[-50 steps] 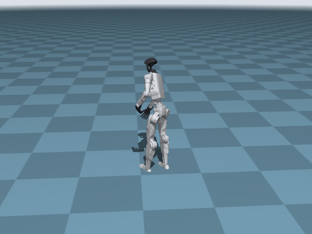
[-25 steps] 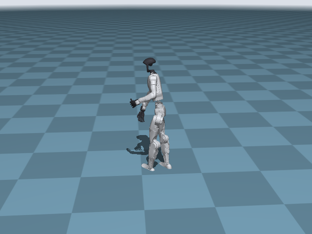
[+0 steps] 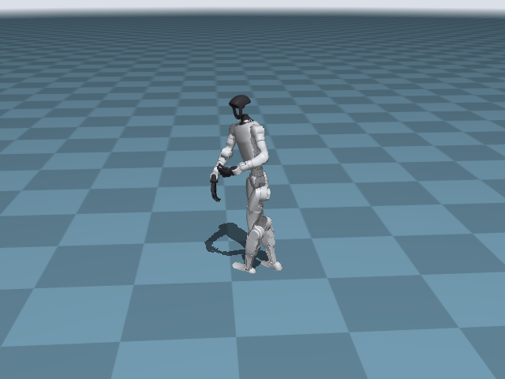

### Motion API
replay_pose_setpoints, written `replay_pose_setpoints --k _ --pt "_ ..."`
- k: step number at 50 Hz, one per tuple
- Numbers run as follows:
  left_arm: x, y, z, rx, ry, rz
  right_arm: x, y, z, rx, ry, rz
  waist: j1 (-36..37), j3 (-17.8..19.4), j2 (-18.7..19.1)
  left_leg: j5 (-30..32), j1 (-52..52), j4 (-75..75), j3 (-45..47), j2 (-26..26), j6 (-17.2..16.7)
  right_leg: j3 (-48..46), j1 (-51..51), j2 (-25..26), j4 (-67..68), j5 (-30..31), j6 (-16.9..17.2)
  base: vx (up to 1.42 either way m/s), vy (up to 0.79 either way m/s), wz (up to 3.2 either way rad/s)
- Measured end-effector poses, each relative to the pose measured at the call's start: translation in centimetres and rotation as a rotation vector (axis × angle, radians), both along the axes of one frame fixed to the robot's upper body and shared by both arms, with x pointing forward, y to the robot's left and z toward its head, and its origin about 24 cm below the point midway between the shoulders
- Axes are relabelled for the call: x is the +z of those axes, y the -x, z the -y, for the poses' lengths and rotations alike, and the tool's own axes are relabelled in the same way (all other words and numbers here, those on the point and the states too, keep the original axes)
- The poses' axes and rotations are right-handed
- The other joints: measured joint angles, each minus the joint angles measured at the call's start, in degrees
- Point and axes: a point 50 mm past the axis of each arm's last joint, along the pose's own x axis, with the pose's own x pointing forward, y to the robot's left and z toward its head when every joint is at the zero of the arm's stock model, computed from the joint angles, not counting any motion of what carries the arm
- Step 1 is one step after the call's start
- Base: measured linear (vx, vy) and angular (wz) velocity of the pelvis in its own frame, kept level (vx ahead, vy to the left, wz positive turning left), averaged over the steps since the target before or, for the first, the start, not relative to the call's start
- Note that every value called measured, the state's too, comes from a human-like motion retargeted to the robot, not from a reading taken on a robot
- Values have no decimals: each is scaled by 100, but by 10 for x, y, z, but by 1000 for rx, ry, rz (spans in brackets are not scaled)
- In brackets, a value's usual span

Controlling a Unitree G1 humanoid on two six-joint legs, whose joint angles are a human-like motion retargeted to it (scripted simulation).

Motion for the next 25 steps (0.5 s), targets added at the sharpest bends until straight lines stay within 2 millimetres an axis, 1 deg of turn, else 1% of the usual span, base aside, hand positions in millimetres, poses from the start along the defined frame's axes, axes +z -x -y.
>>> replay_pose_setpoints --k 9,17,21,25 --pt "24 -7 11 -152 -121 160 36 -42 4 212 194 58 181 -16 -323 115 152 -1 -269 -184 0 -229 157 41 -47 180 -45 4 4 59" --pt "33 -13 19 -274 -299 286 74 -75 12 330 369 170 179 19 -560 201 266 0 -329 -308 0 -398 301 135 -215 362 -52 3 2 42" --pt "37 -17 17 -306 -394 360 95 -87 20 392 467 244 121 25 -714 236 290 -1 -306 -346 0 -458 349 186 -310 424 -49 1 0 24" --pt "42 -21 14 -322 -485 438 118 -95 35 474 599 291 37 28 -898 245 249 -2 -223 -348 0 -421 321 220 -323 406 -59 0 0 0"
